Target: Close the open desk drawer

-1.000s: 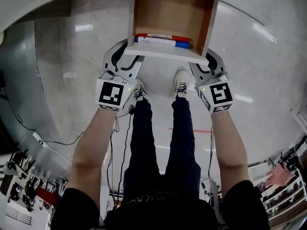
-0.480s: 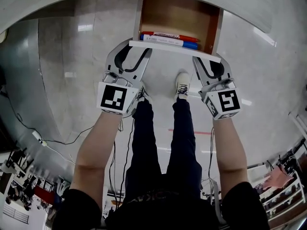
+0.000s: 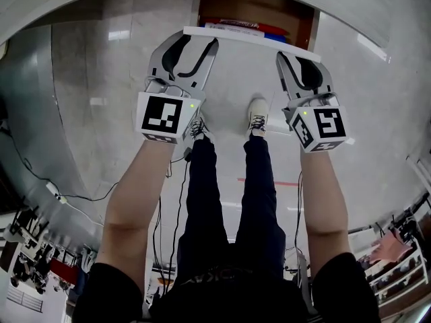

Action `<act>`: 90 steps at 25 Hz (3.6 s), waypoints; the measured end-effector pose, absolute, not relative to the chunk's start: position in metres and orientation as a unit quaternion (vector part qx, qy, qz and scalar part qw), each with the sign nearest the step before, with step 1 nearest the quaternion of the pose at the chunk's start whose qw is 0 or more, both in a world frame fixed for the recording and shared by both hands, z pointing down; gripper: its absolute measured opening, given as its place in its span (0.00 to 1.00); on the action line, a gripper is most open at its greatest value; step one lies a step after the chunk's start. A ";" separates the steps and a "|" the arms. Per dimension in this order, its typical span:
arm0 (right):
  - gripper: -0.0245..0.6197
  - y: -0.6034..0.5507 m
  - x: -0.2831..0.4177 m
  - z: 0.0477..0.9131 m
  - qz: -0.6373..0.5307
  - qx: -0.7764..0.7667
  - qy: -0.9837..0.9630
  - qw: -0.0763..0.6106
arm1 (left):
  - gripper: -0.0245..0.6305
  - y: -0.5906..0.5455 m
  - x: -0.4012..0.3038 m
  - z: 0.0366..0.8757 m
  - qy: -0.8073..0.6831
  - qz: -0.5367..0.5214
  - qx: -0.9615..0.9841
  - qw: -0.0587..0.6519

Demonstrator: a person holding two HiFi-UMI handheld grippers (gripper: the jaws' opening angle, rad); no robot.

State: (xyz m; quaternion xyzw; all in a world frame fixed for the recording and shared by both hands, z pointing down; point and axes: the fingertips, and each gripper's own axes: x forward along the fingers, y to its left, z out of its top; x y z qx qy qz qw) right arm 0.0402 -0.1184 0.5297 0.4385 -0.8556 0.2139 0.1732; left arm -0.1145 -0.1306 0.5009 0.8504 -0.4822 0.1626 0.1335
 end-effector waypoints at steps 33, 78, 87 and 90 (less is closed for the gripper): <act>0.29 -0.205 0.051 0.539 0.314 0.584 -0.738 0.124 | 0.32 -0.217 -0.111 0.507 -0.560 0.157 0.795 0.173; 0.06 -0.031 -0.057 0.313 0.268 0.269 -0.925 0.011 | 0.05 -0.033 -0.112 0.329 -0.398 0.038 0.884 0.244; 0.06 -0.025 -0.036 0.287 0.257 0.267 -0.929 -0.002 | 0.05 -0.034 -0.098 0.302 -0.368 0.013 0.896 0.249; 0.06 -0.019 -0.028 0.292 0.271 0.271 -0.924 0.006 | 0.05 -0.026 -0.086 0.306 -0.364 0.028 0.898 0.246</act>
